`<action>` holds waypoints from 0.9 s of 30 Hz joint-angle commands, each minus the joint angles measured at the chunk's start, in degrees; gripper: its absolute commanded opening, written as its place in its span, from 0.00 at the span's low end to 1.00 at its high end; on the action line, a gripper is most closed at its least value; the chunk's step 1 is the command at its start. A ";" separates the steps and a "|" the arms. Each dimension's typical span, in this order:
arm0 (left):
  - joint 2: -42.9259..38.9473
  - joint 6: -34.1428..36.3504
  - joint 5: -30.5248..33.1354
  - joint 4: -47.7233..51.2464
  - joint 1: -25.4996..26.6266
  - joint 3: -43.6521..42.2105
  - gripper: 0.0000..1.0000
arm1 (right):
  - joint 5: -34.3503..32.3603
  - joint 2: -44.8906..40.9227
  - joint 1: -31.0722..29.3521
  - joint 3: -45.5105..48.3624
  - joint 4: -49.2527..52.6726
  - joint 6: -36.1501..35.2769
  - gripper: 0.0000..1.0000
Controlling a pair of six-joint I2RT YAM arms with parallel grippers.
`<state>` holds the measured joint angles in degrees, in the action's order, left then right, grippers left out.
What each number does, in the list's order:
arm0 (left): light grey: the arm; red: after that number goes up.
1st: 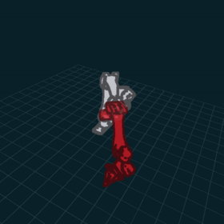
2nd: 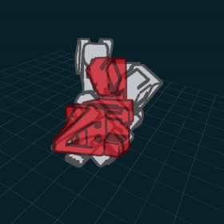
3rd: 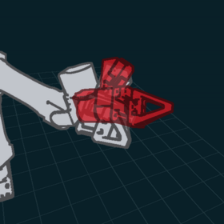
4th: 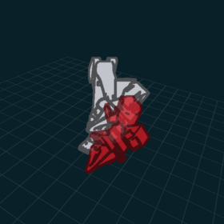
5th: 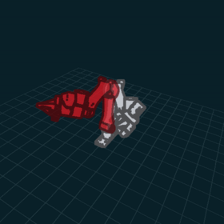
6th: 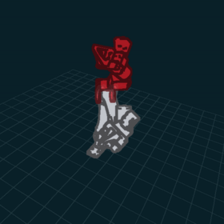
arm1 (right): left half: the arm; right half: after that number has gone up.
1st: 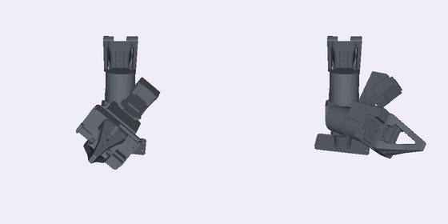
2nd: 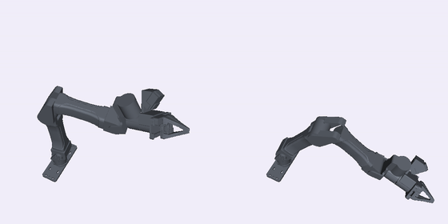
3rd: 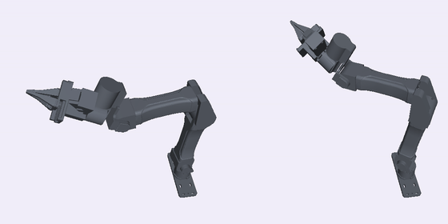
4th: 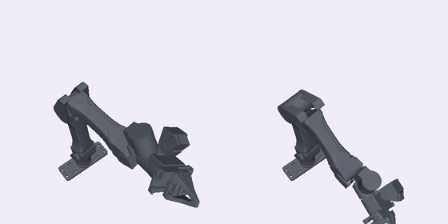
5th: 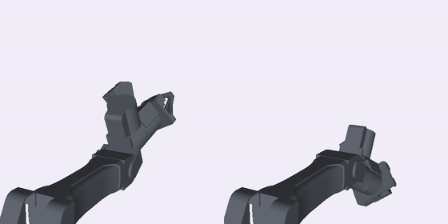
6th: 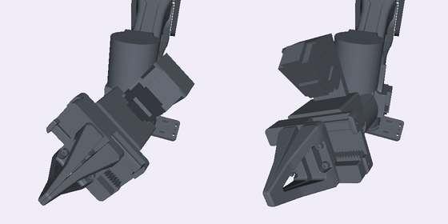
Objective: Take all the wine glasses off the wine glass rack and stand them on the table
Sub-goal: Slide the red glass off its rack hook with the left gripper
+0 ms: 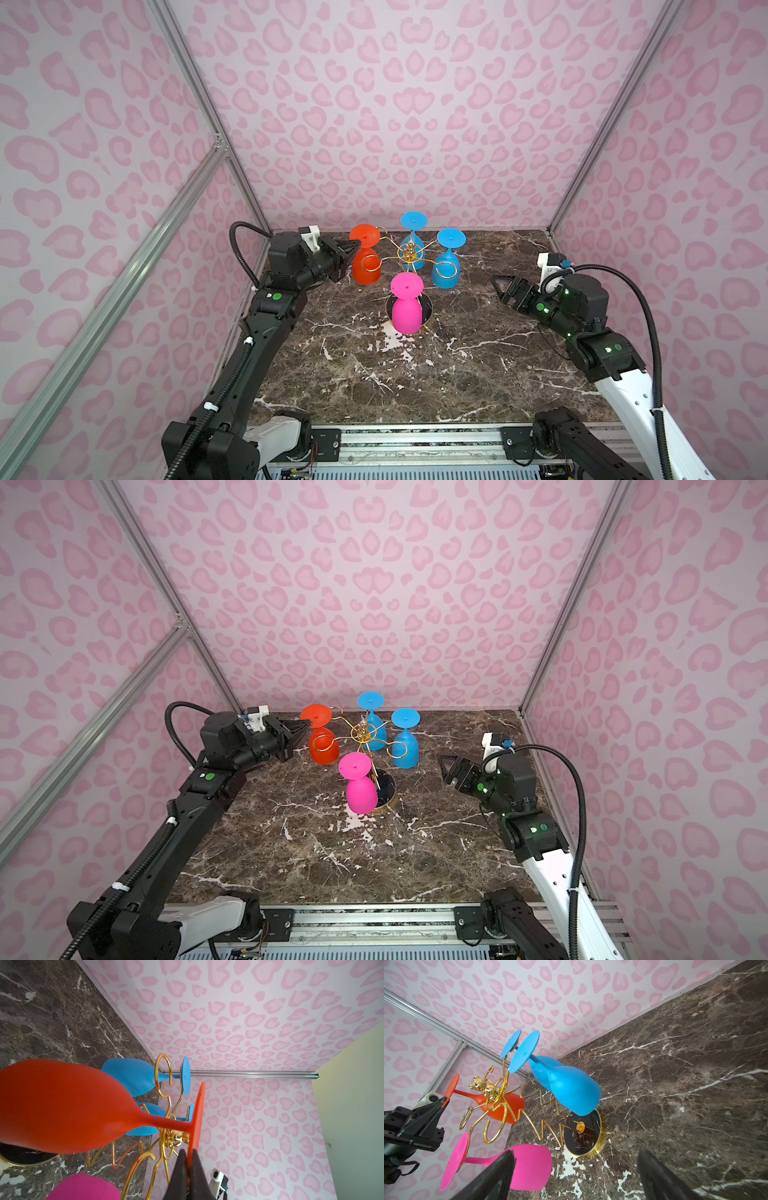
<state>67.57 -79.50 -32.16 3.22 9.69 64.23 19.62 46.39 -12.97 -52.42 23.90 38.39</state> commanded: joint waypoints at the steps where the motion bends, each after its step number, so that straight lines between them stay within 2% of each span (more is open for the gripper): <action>1: -0.94 1.34 -1.23 -0.07 -1.11 -0.39 0.04 | 0.68 0.34 -0.04 -0.76 0.09 -0.42 0.94; 11: -6.05 8.34 -0.49 4.60 -2.85 -2.07 0.04 | 3.03 1.92 -0.29 -4.62 2.87 -4.33 0.94; 18: -9.22 21.19 2.00 12.50 -2.87 2.30 0.03 | 5.43 4.50 -1.61 -8.68 3.73 -6.80 0.94; 22: -11.06 27.36 1.95 13.64 -2.75 4.43 0.03 | 6.61 6.52 -2.47 -11.35 3.57 -7.61 0.94; 27: -13.02 37.21 1.53 13.50 -0.71 7.75 0.03 | 13.38 10.36 -3.68 -16.50 1.50 -7.85 0.91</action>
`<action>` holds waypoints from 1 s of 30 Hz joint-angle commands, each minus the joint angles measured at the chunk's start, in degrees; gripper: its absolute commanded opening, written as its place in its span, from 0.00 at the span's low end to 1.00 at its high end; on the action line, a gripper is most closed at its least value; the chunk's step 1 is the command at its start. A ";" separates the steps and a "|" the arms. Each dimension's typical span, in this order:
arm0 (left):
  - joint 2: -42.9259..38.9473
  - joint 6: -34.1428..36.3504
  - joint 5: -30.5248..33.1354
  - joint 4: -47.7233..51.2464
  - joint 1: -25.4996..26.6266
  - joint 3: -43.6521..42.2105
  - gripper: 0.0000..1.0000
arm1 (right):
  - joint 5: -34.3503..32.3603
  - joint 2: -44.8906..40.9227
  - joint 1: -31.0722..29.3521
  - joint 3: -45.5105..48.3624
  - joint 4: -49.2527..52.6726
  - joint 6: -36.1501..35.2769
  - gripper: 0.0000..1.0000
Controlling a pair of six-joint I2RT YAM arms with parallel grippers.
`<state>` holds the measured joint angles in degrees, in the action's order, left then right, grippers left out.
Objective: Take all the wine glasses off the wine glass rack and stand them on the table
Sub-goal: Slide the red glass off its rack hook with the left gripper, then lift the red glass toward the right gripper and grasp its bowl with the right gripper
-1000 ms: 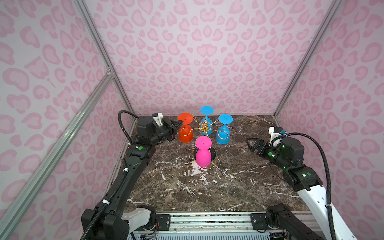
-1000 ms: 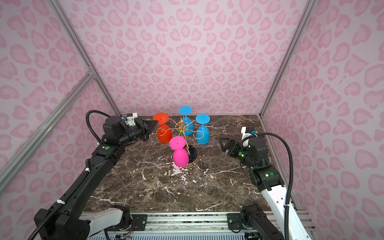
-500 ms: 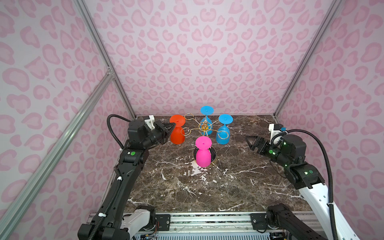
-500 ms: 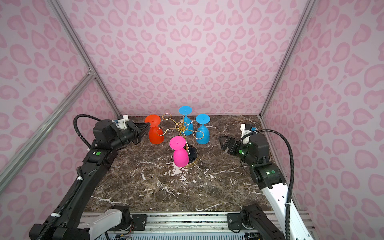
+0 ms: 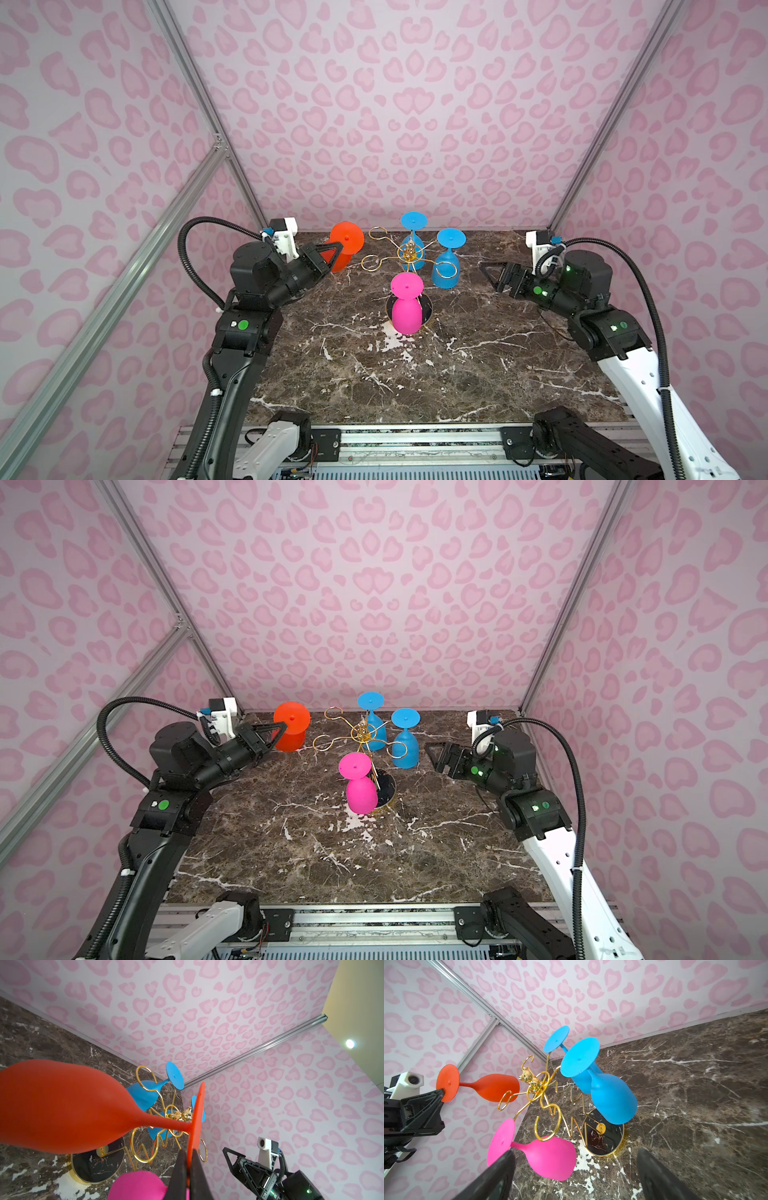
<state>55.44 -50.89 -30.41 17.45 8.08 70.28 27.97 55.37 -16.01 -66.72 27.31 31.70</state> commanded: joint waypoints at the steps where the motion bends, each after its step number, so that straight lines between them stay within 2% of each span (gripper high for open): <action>1: -1.17 10.43 -0.26 -1.02 1.42 2.16 0.03 | 6.09 2.16 -1.05 -3.52 -1.91 -1.37 0.90; 7: -1.81 25.39 0.27 -1.20 8.50 4.57 0.03 | 15.92 6.33 -2.54 -10.21 -7.67 1.82 0.88; 13: -3.01 40.91 1.10 -1.70 16.71 4.26 0.03 | 22.39 9.42 -4.09 -15.09 -12.45 5.72 0.88; 16: -3.75 49.50 5.87 -1.40 22.24 3.80 0.03 | 24.02 10.58 -4.78 -16.60 -12.96 7.06 0.90; 21: -3.43 60.93 10.84 0.25 28.66 3.85 0.03 | 25.33 11.15 -5.30 -17.13 -13.15 8.22 0.91; 25: -2.71 69.24 17.17 0.96 35.12 4.33 0.03 | 25.91 11.77 -6.28 -17.39 -12.66 8.90 0.90; 30: -0.83 78.31 23.66 2.82 40.50 5.47 0.03 | 26.21 12.39 -8.11 -17.46 -12.15 8.58 0.89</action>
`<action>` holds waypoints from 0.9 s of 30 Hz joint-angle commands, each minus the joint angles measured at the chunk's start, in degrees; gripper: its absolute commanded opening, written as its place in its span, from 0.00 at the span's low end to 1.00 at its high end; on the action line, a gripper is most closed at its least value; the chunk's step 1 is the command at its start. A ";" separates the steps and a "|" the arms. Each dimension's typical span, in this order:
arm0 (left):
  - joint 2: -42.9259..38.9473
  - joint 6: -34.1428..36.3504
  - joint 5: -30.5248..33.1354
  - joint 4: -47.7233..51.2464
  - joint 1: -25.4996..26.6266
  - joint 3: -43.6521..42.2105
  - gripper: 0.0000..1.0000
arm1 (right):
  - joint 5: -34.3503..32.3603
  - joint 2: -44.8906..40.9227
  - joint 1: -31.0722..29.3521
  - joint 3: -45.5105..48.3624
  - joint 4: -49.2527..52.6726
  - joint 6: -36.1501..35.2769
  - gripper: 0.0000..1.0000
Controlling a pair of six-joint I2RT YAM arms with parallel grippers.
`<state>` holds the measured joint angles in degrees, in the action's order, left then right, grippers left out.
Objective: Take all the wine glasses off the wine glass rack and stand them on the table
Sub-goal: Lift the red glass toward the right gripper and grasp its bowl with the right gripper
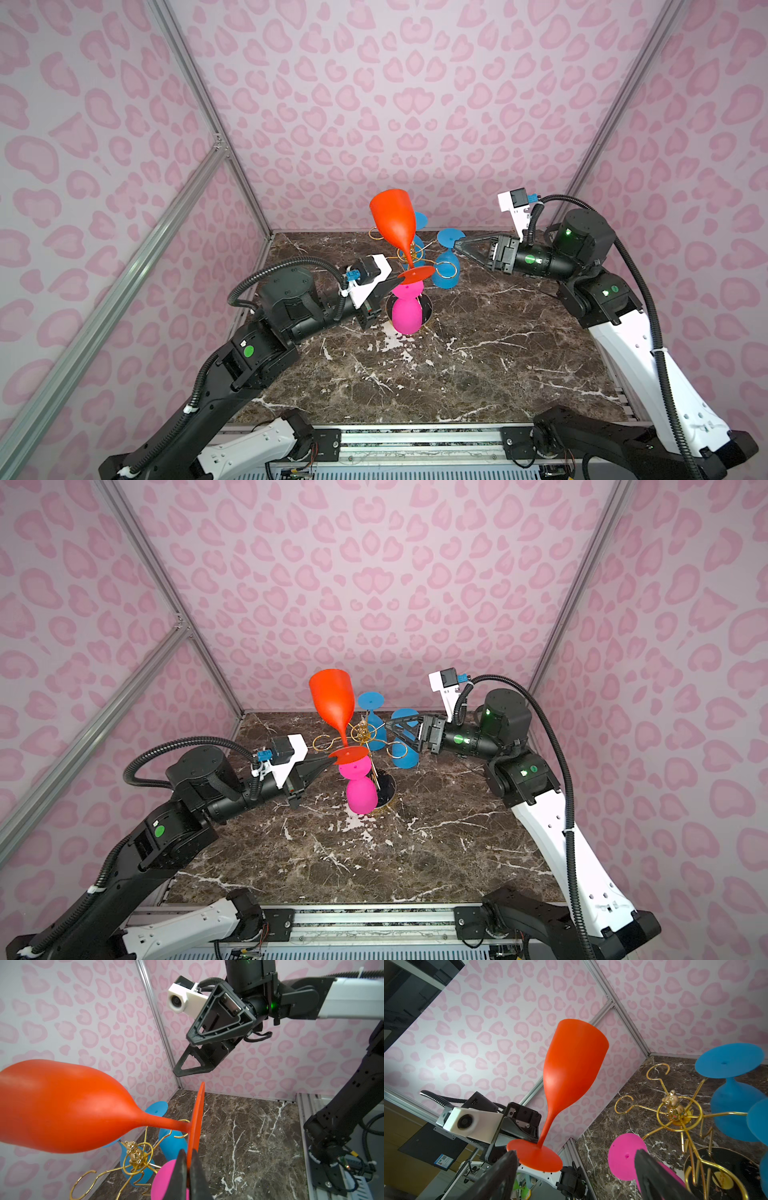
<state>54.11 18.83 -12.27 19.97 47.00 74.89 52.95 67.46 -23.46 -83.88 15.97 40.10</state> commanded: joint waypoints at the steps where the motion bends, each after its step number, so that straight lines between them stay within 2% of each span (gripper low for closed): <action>1: 0.80 9.84 6.34 0.63 2.50 1.00 0.03 | 1.24 0.59 -1.00 -0.41 -0.49 -0.08 0.89; 9: 3.23 18.94 12.81 4.87 10.20 0.97 0.03 | -0.71 1.74 -1.39 -0.76 0.09 -2.51 0.94; 14: 4.32 21.56 17.10 5.65 13.82 0.52 0.04 | -1.58 3.16 -1.42 -0.76 -0.84 -2.57 0.96; 27: 6.13 22.43 16.54 6.94 16.78 0.79 0.03 | -0.99 4.67 -2.78 -2.67 -3.31 -1.24 0.99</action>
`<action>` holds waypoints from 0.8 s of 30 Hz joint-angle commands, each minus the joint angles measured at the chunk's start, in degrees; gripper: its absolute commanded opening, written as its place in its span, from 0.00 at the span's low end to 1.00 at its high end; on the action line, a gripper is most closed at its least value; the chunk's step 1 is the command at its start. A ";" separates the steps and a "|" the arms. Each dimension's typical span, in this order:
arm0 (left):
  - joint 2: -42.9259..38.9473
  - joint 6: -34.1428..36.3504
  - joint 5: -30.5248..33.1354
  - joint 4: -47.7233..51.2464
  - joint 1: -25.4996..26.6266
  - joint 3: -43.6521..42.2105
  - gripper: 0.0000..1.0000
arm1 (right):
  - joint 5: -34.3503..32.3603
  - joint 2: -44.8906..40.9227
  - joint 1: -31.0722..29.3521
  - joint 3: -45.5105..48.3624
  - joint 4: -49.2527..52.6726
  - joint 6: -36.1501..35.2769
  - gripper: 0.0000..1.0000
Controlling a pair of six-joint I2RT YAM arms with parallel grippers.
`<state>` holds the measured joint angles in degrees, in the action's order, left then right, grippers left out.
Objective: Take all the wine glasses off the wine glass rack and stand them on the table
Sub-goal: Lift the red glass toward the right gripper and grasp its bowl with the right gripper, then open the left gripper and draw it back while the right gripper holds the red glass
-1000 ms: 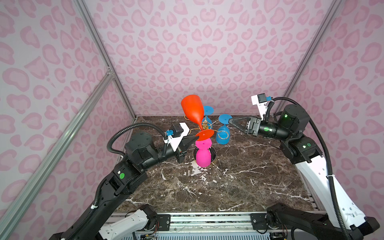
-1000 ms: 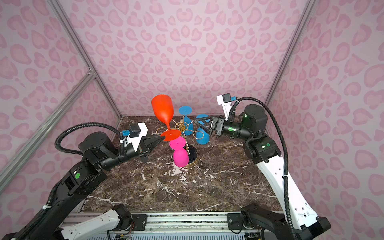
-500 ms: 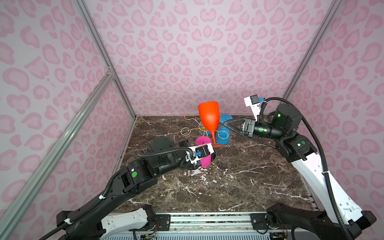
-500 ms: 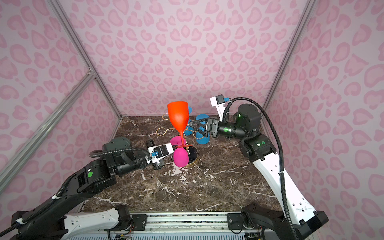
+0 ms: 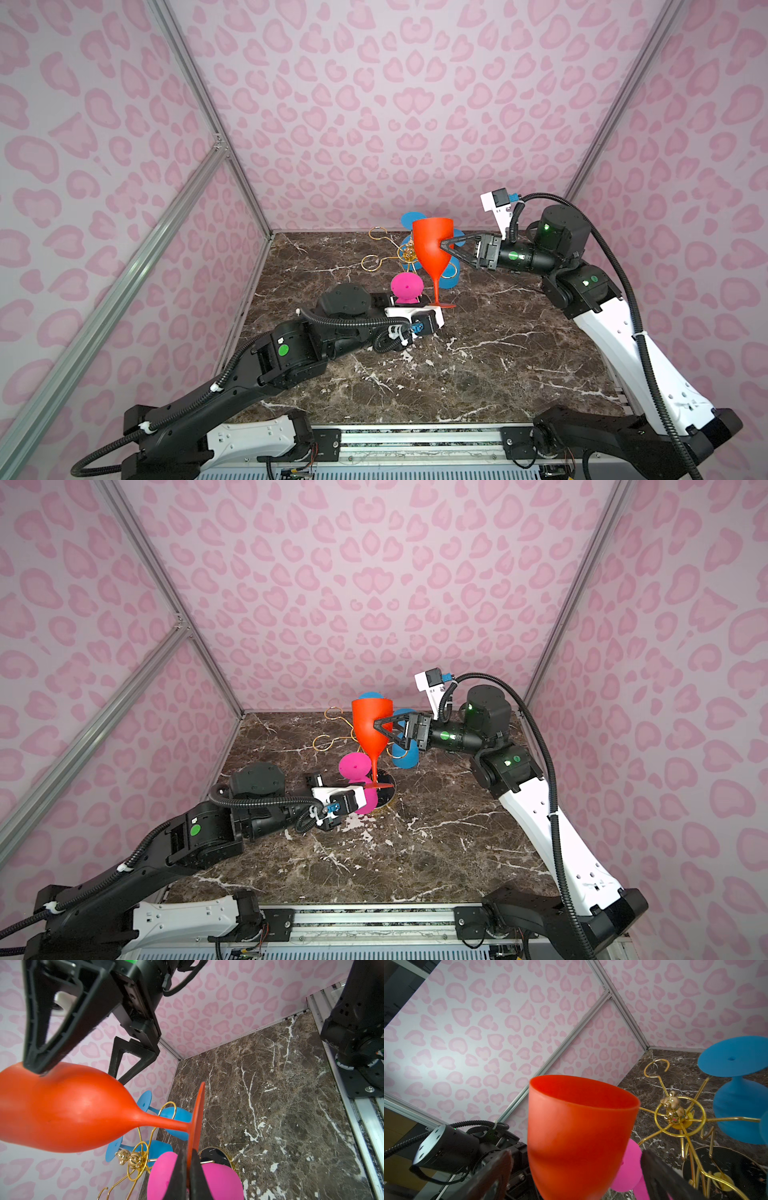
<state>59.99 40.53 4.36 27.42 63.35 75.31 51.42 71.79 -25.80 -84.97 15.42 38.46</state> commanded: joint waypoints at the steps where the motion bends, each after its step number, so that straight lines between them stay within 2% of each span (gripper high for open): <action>1: 0.43 0.85 -0.06 -0.52 0.62 0.44 0.04 | 0.54 0.40 -0.55 -1.84 -2.81 0.39 0.99; 13: 2.58 4.67 4.05 -0.38 4.92 1.24 0.03 | -0.06 1.95 -2.07 -1.94 -2.92 0.36 0.99; 24: 2.36 4.93 3.88 1.40 5.28 1.45 0.04 | 0.70 2.47 -2.32 -2.44 1.50 -3.20 0.99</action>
<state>62.43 45.01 8.36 28.05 68.64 76.12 50.87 74.04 -28.03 -87.09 16.49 37.08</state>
